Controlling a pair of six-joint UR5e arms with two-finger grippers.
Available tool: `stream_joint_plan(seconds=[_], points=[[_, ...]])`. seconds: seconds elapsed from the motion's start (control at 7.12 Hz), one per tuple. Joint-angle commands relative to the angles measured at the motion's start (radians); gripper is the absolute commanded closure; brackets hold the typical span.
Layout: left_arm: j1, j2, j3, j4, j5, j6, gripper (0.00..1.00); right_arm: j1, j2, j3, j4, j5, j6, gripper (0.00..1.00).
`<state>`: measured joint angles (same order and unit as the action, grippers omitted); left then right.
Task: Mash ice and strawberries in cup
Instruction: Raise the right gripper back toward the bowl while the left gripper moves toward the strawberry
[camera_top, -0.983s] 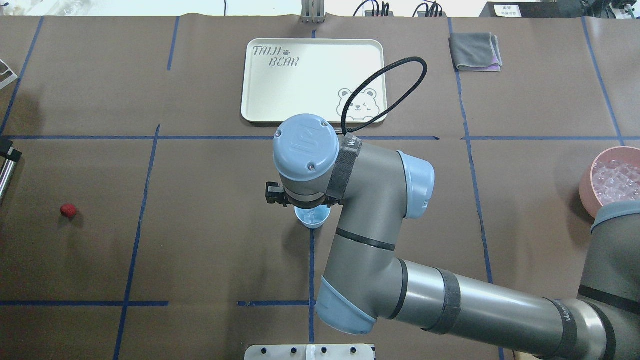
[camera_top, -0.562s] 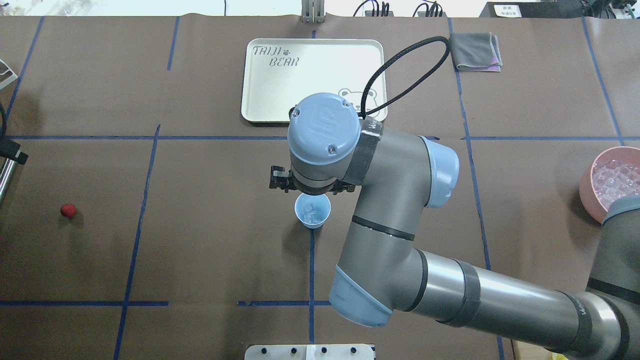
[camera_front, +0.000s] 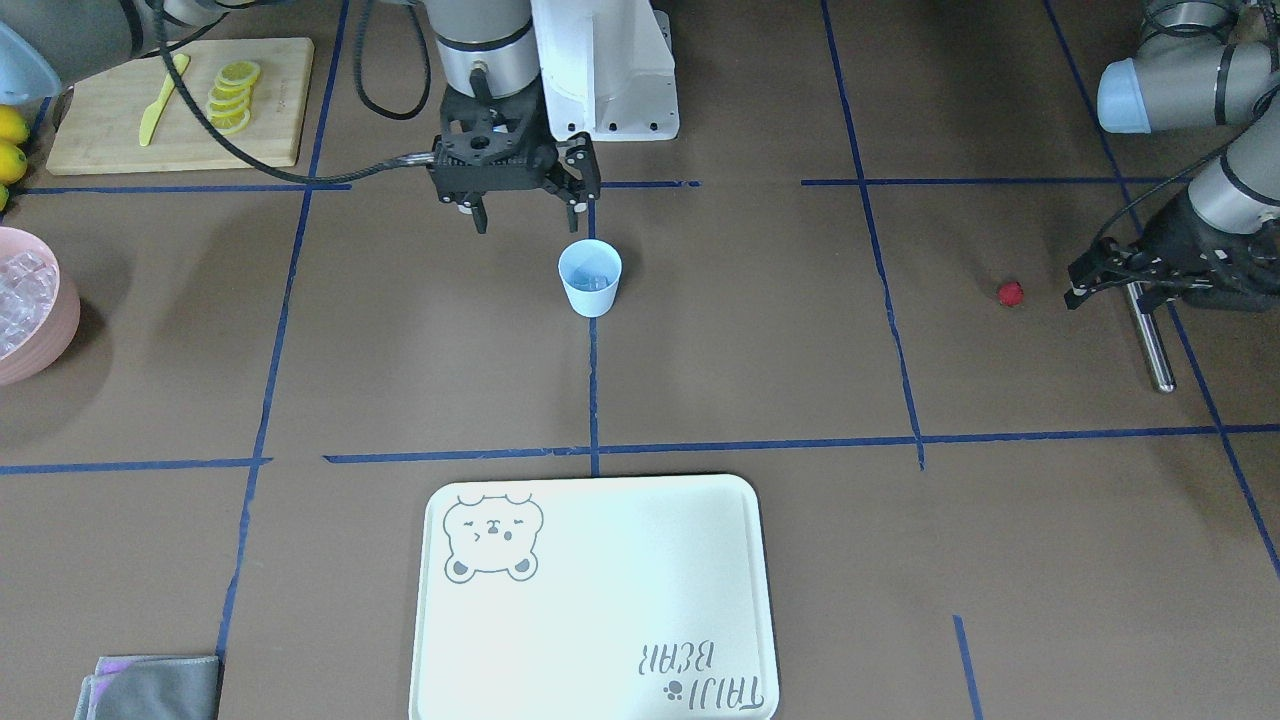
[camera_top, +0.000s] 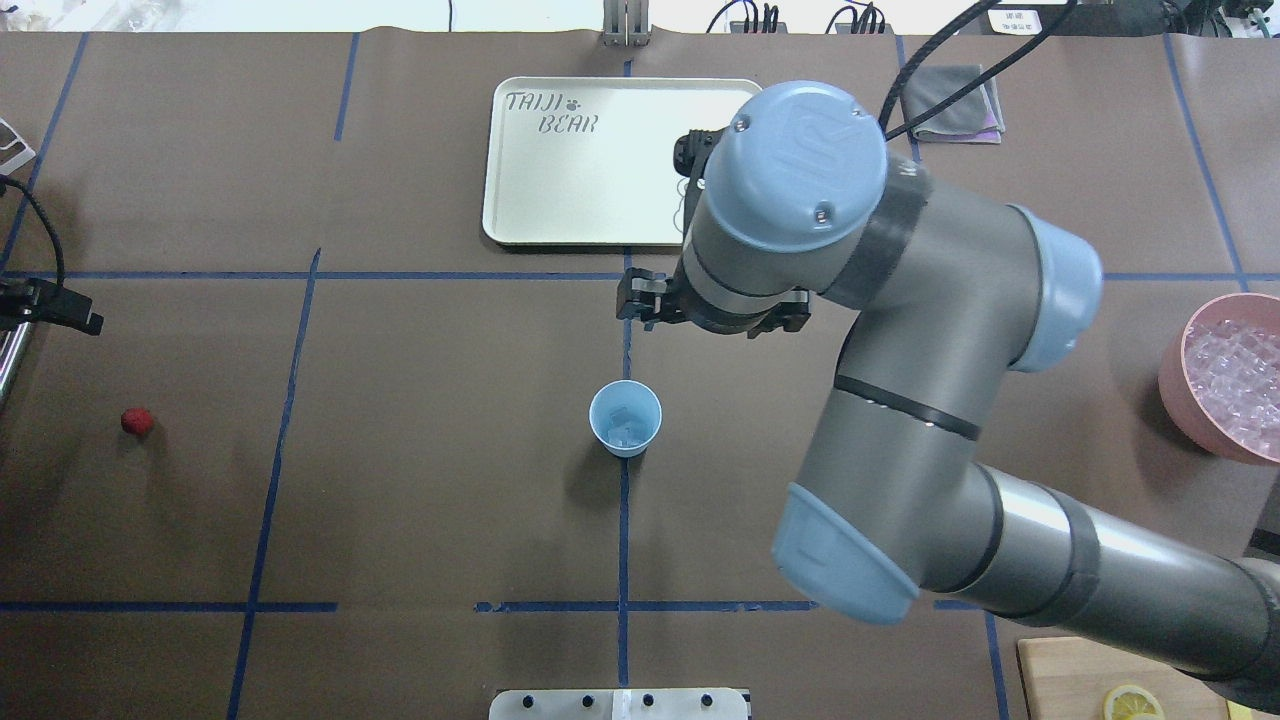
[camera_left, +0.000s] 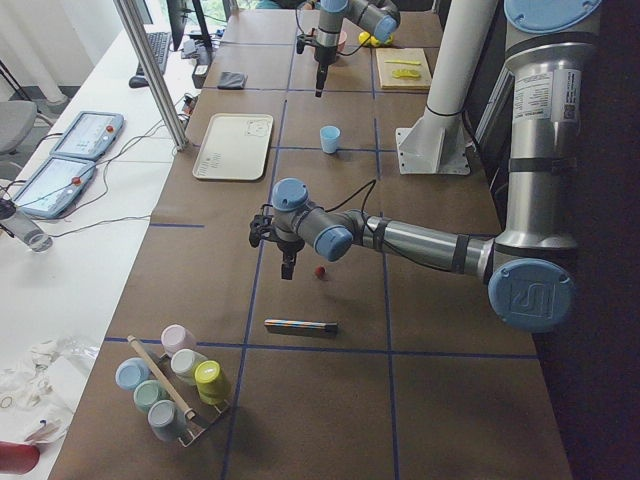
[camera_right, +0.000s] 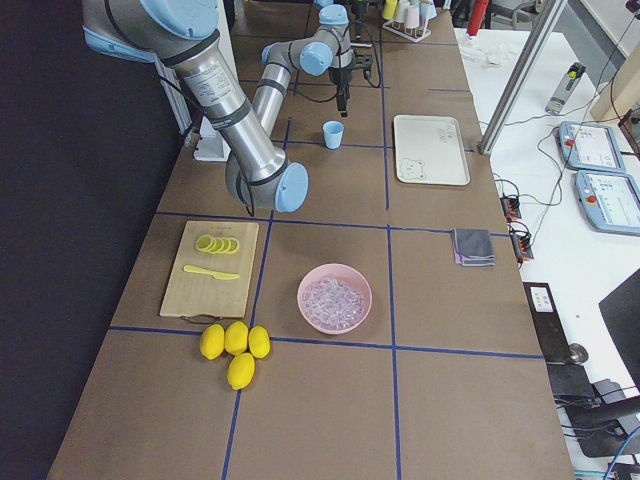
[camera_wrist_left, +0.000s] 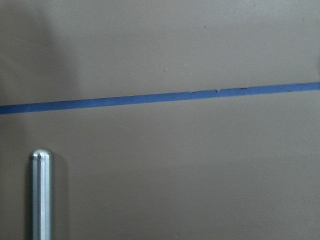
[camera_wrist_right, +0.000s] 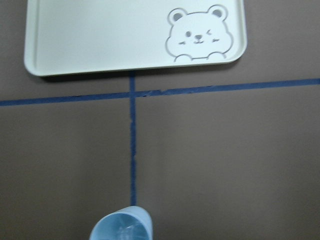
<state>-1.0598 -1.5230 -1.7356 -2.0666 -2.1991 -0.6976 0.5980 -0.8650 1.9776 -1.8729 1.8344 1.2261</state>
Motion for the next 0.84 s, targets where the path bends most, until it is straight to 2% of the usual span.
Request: stream_joint_plan(seconds=[0.0,0.14,0.42,0.7], points=[[0.113,0.041,0.028,-0.192,0.112,-0.159,0.00,0.139,-0.165,0.130,-0.008,0.086,-0.165,0.01],[0.147,0.041,0.053,-0.255,0.148,-0.216,0.00,0.207,-0.227,0.148,-0.006,0.132,-0.253,0.01],[0.194,0.043,0.053,-0.270,0.174,-0.261,0.00,0.334,-0.323,0.152,0.001,0.201,-0.428,0.01],[0.208,0.070,0.041,-0.271,0.174,-0.263,0.00,0.400,-0.397,0.152,0.004,0.229,-0.534,0.01]])
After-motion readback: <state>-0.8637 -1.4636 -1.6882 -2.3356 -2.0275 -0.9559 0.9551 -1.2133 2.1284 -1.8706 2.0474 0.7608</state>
